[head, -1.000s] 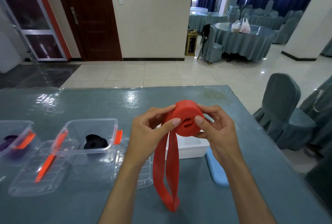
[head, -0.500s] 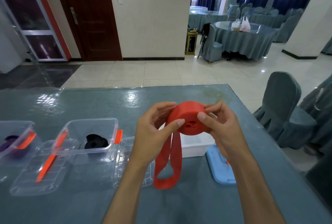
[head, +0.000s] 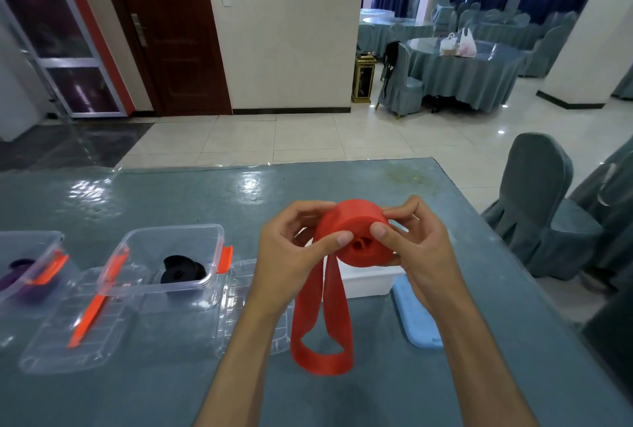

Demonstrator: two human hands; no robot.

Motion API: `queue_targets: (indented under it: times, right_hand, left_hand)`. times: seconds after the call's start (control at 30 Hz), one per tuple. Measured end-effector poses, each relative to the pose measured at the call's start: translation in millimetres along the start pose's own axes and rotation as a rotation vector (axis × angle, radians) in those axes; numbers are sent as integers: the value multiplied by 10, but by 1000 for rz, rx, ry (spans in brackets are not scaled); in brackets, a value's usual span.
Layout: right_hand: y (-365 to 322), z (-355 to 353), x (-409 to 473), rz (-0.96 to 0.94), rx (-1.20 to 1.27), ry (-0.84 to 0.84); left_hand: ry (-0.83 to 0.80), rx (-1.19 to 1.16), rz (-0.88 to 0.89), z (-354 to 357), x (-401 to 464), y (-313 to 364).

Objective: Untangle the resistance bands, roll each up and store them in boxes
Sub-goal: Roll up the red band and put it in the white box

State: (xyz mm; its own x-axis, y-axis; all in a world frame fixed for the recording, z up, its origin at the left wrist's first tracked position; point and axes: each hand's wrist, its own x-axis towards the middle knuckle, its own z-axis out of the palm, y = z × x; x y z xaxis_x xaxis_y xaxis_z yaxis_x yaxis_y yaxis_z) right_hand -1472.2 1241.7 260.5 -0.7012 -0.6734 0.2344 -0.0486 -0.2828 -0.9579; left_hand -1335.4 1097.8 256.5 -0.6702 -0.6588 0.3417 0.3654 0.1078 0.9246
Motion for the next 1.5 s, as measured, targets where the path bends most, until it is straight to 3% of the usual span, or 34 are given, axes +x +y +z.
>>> queue_targets:
  times: [0.13,0.27,0.5,0.77,0.87,1.03,1.2,1.4,1.5]
  right_hand:
    - [-16,70,-8,-70,-67,61]
    - [61,162,-27,-46,18,88]
    - [140,96,15,39,-15,-73]
    - [194,143,-2,-19,99,-23]
    - [207,186,2,41,119,-51]
    - [144,226,23,-17,98,61]
    - [226,246,-13,28,265,56]
    - [208,168,19,21,105,116]
    - [196,150,34,-9,125,150]
  left_hand:
    - [63,-72,-26,53,-22,-72]
    - [7,-86,-53,-41,-2,-52]
    - [190,-74,-9,-7,-27,-3]
    - [50,-8,14,-139,18,-9]
    - [95,-9,40,-91,-7,-8]
    - [136,-30,16,-16,-7,-42]
    - [125,-14,38,26,32,-30]
    - [172,-33,45,64,76,-70]
    - [111,-11,7,11,58,-99]
